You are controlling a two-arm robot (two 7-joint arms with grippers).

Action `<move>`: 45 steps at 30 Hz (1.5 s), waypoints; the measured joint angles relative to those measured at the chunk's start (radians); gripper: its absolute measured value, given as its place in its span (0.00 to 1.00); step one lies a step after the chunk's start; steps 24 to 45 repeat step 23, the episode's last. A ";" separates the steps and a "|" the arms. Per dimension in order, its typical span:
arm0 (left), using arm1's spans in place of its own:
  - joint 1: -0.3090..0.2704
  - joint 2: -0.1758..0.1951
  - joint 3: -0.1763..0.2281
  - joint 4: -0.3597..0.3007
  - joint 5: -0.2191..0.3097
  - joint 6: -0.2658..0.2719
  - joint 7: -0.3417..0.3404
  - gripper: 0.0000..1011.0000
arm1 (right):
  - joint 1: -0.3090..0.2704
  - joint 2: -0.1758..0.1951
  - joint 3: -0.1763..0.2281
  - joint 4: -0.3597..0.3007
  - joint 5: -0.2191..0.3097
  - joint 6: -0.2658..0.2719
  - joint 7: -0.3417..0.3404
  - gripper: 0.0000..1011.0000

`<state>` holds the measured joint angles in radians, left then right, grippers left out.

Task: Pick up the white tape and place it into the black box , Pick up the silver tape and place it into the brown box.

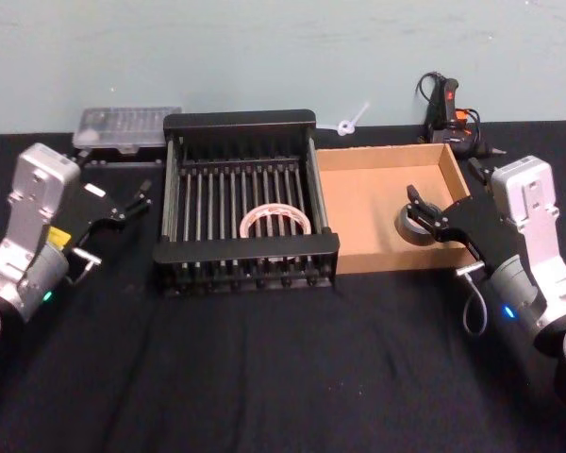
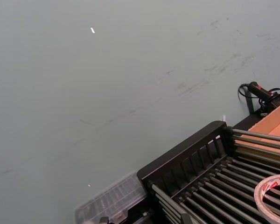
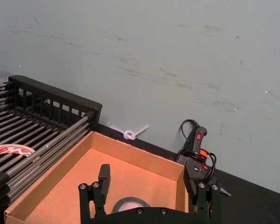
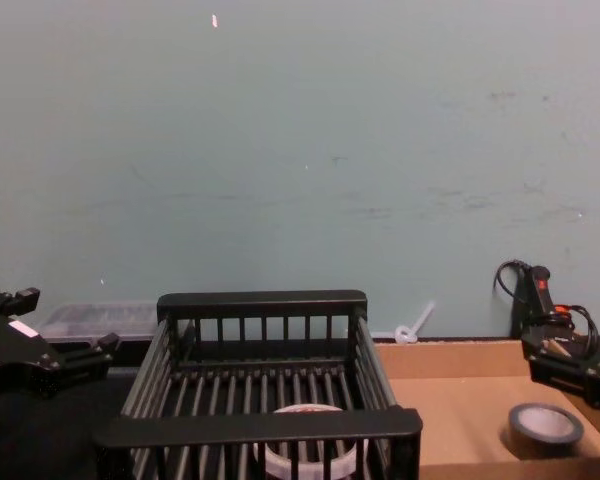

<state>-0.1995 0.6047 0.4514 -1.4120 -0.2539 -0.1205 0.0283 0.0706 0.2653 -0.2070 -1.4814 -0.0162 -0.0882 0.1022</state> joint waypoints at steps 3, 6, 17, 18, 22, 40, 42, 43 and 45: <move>0.000 0.000 0.000 0.000 0.000 0.000 0.000 0.99 | 0.000 0.000 0.000 0.000 0.000 0.000 0.000 0.99; 0.000 0.000 0.000 0.000 0.000 0.000 0.000 0.99 | 0.000 0.000 0.000 0.000 0.001 0.000 0.000 0.99; 0.000 0.000 0.000 0.000 0.000 0.000 0.000 0.99 | 0.000 0.001 0.000 0.000 0.002 0.001 0.001 0.99; 0.000 0.000 0.000 0.000 0.000 0.000 0.000 0.99 | 0.000 0.000 0.000 0.000 0.002 0.001 0.001 0.99; 0.000 0.000 0.000 0.000 0.000 0.000 0.000 0.99 | 0.000 0.001 0.000 0.000 0.002 0.001 0.001 0.99; 0.000 0.000 0.000 0.000 0.000 0.000 0.000 0.99 | 0.000 0.001 0.000 0.000 0.002 0.001 0.001 0.99; 0.000 0.000 0.000 0.000 0.000 0.000 0.000 0.99 | 0.000 0.001 0.000 0.000 0.002 0.001 0.001 0.99; 0.000 0.000 0.000 0.000 0.000 0.000 0.000 0.99 | 0.000 0.001 0.000 0.000 0.002 0.001 0.001 0.99; 0.000 0.000 0.000 0.000 0.000 0.000 0.000 0.99 | 0.000 0.001 0.000 0.000 0.002 0.001 0.001 0.99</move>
